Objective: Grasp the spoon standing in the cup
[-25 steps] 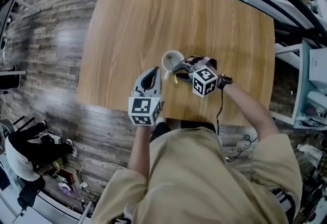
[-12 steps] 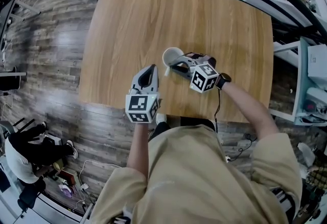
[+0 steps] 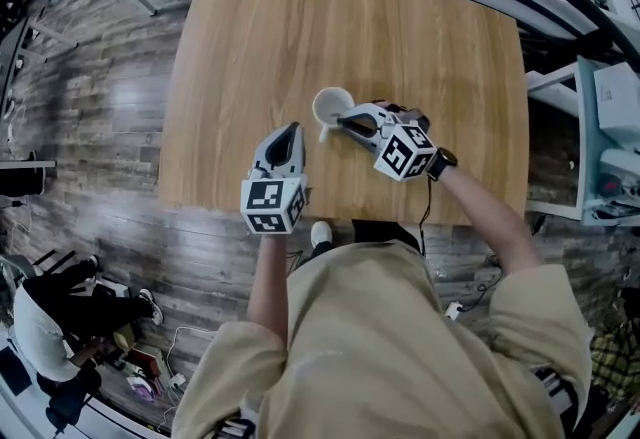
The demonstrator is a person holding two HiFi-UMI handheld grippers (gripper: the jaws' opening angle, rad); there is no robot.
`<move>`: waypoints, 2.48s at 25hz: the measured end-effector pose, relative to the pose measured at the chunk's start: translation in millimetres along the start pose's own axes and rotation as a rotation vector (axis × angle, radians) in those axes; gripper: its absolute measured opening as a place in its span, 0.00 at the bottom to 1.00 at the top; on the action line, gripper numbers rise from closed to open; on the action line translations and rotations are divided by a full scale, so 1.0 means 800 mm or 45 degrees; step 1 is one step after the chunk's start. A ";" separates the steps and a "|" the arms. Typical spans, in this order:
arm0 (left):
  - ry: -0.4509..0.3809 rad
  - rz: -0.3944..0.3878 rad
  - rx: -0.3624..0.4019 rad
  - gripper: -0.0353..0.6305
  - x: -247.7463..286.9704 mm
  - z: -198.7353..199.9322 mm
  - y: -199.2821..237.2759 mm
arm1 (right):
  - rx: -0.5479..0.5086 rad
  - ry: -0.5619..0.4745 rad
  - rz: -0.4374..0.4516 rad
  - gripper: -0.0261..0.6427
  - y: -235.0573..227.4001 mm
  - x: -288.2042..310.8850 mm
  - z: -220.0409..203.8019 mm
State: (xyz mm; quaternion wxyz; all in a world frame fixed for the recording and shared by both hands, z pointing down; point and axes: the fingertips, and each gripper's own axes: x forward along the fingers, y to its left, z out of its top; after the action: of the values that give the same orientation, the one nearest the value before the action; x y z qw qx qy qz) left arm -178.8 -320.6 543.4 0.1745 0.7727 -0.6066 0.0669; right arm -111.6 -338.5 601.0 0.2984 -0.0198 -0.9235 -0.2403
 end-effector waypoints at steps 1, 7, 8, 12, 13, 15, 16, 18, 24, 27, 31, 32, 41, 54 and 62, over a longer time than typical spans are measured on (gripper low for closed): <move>-0.003 -0.006 0.010 0.06 -0.002 0.002 -0.002 | 0.032 -0.002 -0.031 0.06 -0.002 -0.006 0.003; -0.041 -0.039 0.057 0.06 -0.023 0.018 -0.015 | 0.233 -0.060 -0.255 0.06 -0.017 -0.050 0.033; -0.048 -0.044 0.062 0.06 -0.026 0.021 -0.017 | 0.261 -0.070 -0.309 0.06 -0.020 -0.060 0.037; -0.079 -0.061 0.089 0.06 -0.037 0.031 -0.028 | 0.392 -0.088 -0.524 0.06 -0.027 -0.099 0.050; -0.088 -0.064 0.094 0.06 -0.040 0.034 -0.031 | 0.429 -0.093 -0.570 0.06 -0.028 -0.108 0.053; -0.110 -0.070 0.104 0.06 -0.047 0.041 -0.036 | 0.498 -0.102 -0.653 0.06 -0.030 -0.126 0.058; -0.121 -0.074 0.110 0.06 -0.051 0.044 -0.039 | 0.530 -0.108 -0.691 0.06 -0.030 -0.135 0.061; -0.146 -0.084 0.121 0.06 -0.057 0.051 -0.046 | 0.597 -0.128 -0.759 0.06 -0.029 -0.152 0.067; -0.215 -0.134 0.147 0.06 -0.073 0.077 -0.070 | 0.882 -0.178 -0.909 0.06 -0.029 -0.193 0.070; -0.241 -0.142 0.167 0.06 -0.081 0.088 -0.080 | 0.947 -0.180 -0.986 0.06 -0.028 -0.211 0.071; -0.269 -0.121 0.200 0.06 -0.092 0.098 -0.088 | 0.936 -0.204 -1.094 0.06 -0.028 -0.232 0.084; -0.277 -0.113 0.208 0.06 -0.095 0.100 -0.089 | 0.923 -0.209 -1.124 0.06 -0.028 -0.237 0.088; -0.334 -0.080 0.231 0.06 -0.106 0.117 -0.097 | 0.902 -0.236 -1.198 0.06 -0.026 -0.247 0.113; -0.345 -0.061 0.212 0.06 -0.098 0.118 -0.098 | 0.902 -0.230 -1.169 0.06 -0.029 -0.242 0.114; -0.332 -0.049 0.187 0.06 -0.085 0.113 -0.096 | 0.907 -0.221 -1.135 0.06 -0.030 -0.237 0.106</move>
State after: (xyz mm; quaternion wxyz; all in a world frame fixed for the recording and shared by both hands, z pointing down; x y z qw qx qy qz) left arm -132.1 -274.2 423.2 0.0386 0.7970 -0.6027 0.0068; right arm -6.4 -300.9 424.3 0.0796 0.4532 -0.8877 -0.0147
